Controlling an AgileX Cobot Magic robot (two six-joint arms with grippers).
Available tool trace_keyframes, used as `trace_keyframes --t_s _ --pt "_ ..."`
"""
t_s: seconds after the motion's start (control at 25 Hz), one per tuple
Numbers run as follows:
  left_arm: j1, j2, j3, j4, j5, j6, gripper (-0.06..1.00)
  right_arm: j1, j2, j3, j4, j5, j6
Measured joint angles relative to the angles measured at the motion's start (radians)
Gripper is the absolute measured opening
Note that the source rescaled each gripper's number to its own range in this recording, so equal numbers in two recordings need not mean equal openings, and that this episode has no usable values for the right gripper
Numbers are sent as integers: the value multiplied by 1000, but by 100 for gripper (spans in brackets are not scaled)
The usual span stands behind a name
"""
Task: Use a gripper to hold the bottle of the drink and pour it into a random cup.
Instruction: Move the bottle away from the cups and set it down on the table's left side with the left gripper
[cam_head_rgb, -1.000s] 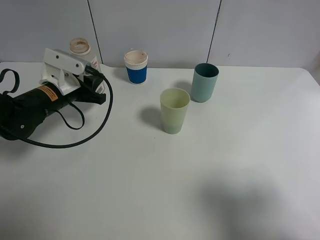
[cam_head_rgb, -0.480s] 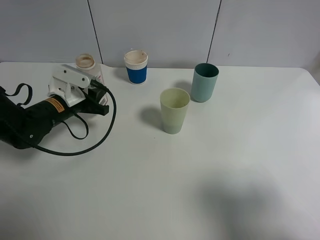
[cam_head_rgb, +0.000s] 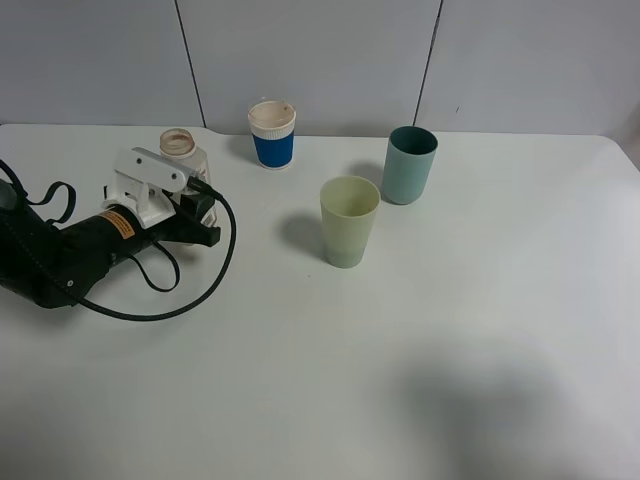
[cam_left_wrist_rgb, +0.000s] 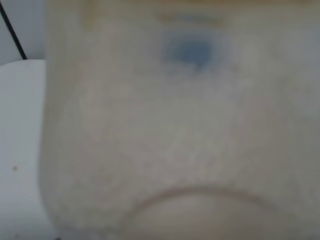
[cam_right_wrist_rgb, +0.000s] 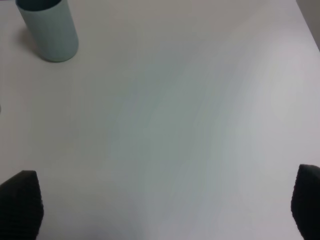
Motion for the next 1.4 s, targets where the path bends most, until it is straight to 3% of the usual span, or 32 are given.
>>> trace_keyframes --t_s 0.76,0.88,1.0,1.04,1.4 --pt "0 0 0 16 0 -22 2 0 0 0 0 0 0" --pt "0 0 0 16 0 -98 21 0 0 0 0 0 0" --pt "0 0 0 16 -5 -199 54 0 0 0 0 0 0" --pt "0 0 0 16 -6 -231 60 0 0 0 0 0 0" --pt "0 0 0 7 -7 -289 80 0 0 0 0 0 0"
